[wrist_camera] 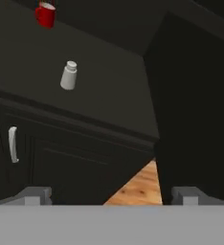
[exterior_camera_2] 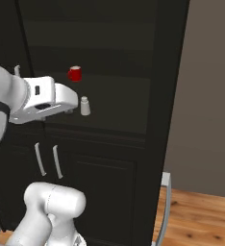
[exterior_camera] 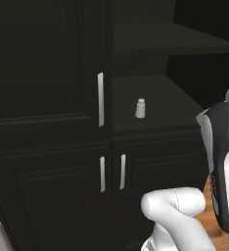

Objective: The dining table condiment station is running low on shaker. Refill the condiment station by opening the cabinet and taking the shaker from the cabinet and placing it on the dining table.

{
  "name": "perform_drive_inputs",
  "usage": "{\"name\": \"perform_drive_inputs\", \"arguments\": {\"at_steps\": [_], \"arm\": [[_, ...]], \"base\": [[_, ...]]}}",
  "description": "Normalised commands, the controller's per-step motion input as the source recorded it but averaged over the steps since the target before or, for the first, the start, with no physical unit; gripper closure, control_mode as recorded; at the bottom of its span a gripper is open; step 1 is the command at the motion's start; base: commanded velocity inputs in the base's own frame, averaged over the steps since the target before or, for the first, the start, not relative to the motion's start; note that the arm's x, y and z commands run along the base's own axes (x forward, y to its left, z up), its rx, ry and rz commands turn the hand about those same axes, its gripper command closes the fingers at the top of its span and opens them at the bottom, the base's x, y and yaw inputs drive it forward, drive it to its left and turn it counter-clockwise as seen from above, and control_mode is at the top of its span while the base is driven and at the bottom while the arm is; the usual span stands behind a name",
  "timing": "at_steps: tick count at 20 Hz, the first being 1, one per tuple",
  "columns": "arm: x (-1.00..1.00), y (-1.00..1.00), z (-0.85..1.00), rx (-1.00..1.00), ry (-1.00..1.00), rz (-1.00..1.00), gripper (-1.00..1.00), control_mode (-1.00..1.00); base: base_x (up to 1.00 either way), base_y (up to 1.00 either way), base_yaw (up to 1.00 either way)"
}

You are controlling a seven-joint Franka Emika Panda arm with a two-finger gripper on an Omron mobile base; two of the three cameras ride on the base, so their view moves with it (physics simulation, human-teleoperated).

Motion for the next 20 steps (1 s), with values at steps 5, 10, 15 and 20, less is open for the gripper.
{"name": "perform_drive_inputs", "arguments": {"at_steps": [5,10,15,20], "arm": [[0.55,0.33,-0.66,0.24,-0.02,0.36,-1.00,-1.00],[0.53,0.11,-0.47,0.23,-0.13,0.33,-1.00,-1.00],[0.68,0.08,-0.35,0.21,-0.14,0.29,-1.00,-1.00],[0.73,0.08,-0.14,0.06,-0.13,0.14,-1.00,-1.00]], "base": [[0.00,0.00,0.00],[0.00,0.00,0.00],[0.00,0.00,0.00],[0.00,0.00,0.00]]}}
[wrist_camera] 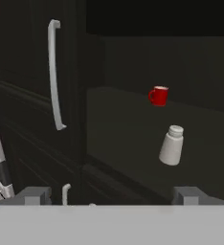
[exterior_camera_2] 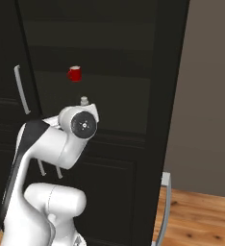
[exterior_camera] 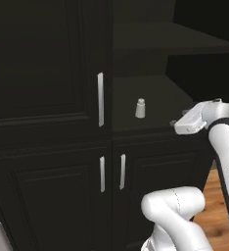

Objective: The dining table condiment station is running low on shaker. Refill the condiment station by opening the cabinet and taking the shaker from the cabinet and placing it on the dining table.

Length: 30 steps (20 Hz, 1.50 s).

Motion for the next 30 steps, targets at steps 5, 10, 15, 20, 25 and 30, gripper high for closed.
{"name": "perform_drive_inputs", "arguments": {"at_steps": [5,10,15,20,25,30], "arm": [[0.53,0.08,-0.07,0.00,-0.04,0.02,-1.00,-1.00],[0.43,0.01,-0.16,0.00,-0.02,0.00,-1.00,-1.00],[0.51,0.00,-0.20,0.03,-0.04,0.02,-1.00,-1.00],[0.51,0.00,-0.26,0.04,-0.13,0.05,-1.00,-1.00],[0.41,0.03,-0.13,0.04,-0.08,0.04,-1.00,-1.00],[0.36,0.06,0.00,0.00,0.01,0.00,-1.00,-1.00]], "base": [[0.00,0.00,0.00],[0.00,0.00,0.00],[0.00,0.00,0.00],[0.00,0.00,0.00],[0.00,0.00,0.00],[0.00,0.00,0.00]]}}
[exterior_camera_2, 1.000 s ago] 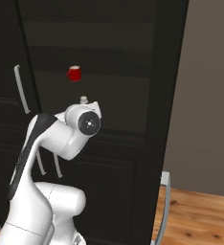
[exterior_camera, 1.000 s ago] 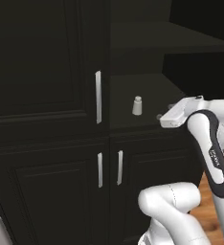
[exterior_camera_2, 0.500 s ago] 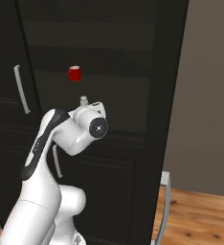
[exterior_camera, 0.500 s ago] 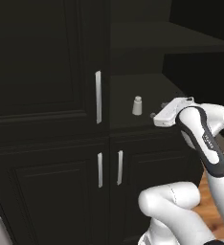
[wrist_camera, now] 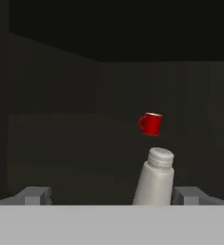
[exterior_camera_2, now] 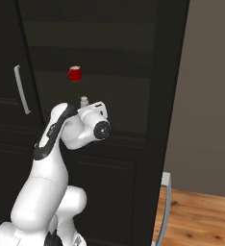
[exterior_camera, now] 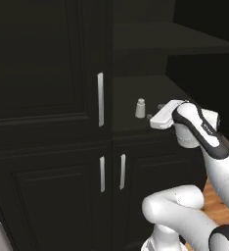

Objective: The dining table condiment station is running low on shaker. Refill the condiment station by opening the cabinet and taking the shaker from the cabinet and placing it on the dining table.

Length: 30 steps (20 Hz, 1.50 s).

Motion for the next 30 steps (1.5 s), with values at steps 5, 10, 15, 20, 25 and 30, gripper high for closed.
{"name": "perform_drive_inputs", "arguments": {"at_steps": [5,10,15,20,25,30], "arm": [[0.30,0.01,-0.03,0.00,0.01,0.02,-1.00,-1.00],[0.29,0.00,-0.04,0.00,0.00,0.01,-1.00,-1.00],[0.33,0.00,-0.05,0.00,0.00,0.00,-1.00,-1.00],[0.31,0.00,-0.07,0.00,0.00,0.00,-1.00,-1.00],[0.29,0.00,-0.12,0.00,0.00,0.00,-1.00,-1.00],[0.22,0.00,-0.09,0.00,0.00,0.00,-1.00,-1.00]], "base": [[0.00,0.00,0.00],[0.00,0.00,0.00],[0.00,0.00,0.00],[0.00,0.00,0.00],[0.00,0.00,0.00],[0.00,0.00,0.00]]}}
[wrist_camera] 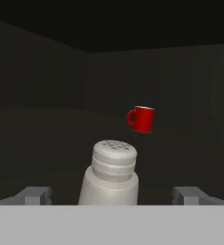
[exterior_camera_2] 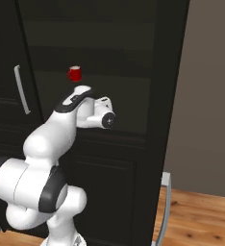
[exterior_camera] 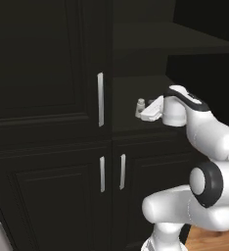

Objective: The dining table condiment station is running low on shaker. Refill the condiment station by opening the cabinet and taking the shaker from the cabinet and placing it on the dining table.

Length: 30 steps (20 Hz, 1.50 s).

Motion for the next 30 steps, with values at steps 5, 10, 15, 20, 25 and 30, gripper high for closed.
{"name": "perform_drive_inputs", "arguments": {"at_steps": [5,10,15,20,25,30], "arm": [[0.06,0.06,-0.02,0.00,0.00,0.00,-1.00,-1.00],[0.07,0.19,0.00,0.00,0.00,0.00,-1.00,-1.00],[0.18,0.08,0.00,0.00,0.00,0.00,-1.00,-1.00],[0.14,0.00,-0.05,0.00,0.00,0.00,1.00,-1.00],[0.12,0.00,-0.12,0.00,0.01,0.00,1.00,-1.00],[0.04,0.03,-0.06,0.00,0.06,0.00,1.00,-1.00]], "base": [[0.00,0.00,0.00],[0.00,0.00,0.00],[0.00,0.00,0.00],[0.00,0.00,0.00],[0.00,0.00,0.00],[0.00,0.00,0.00]]}}
